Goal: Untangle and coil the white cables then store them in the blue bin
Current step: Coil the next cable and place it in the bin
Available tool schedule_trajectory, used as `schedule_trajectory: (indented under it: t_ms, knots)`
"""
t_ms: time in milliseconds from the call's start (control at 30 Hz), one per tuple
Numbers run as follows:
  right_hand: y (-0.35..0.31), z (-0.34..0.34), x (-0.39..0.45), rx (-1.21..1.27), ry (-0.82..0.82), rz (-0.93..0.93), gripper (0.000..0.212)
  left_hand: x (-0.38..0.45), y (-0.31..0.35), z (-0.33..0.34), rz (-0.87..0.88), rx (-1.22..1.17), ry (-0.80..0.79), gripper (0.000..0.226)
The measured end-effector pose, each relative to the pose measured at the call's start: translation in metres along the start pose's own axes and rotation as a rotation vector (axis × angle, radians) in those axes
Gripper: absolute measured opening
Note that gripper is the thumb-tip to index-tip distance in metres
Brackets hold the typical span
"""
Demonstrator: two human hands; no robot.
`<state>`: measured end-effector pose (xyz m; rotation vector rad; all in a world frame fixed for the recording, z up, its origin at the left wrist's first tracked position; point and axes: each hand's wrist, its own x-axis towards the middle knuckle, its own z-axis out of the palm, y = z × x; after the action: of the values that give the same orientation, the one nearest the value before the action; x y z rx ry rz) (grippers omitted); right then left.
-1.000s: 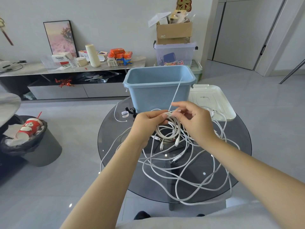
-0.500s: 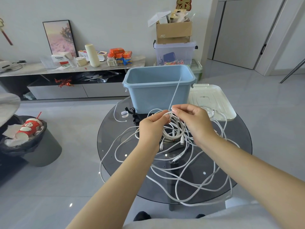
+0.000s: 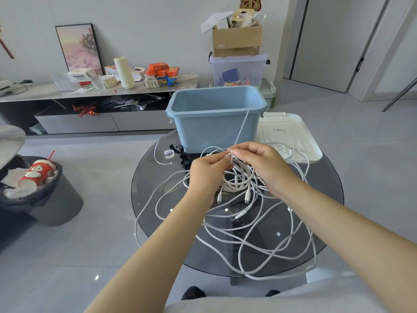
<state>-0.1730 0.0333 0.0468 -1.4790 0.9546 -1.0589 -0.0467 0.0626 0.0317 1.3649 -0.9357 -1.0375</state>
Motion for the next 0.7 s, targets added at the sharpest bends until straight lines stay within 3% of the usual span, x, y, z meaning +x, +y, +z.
schedule_trajectory:
  t_ms: [167,467,700]
  knots:
    - [0.0025,-0.0030,0.0006,-0.016,-0.094,-0.003,0.013,0.0003,0.0017,-0.0028,-0.034,-0.062,-0.050,0.017]
    - [0.0059,-0.0041,0.0024,0.035,0.132,-0.050,0.013,-0.0042,0.0065,-0.0049,0.183,0.187,-0.173,0.021]
    - [0.0081,0.0009,0.0032,0.037,0.170,-0.048,0.003,-0.0038,0.0058,-0.0060,0.070,0.036,-0.157,0.013]
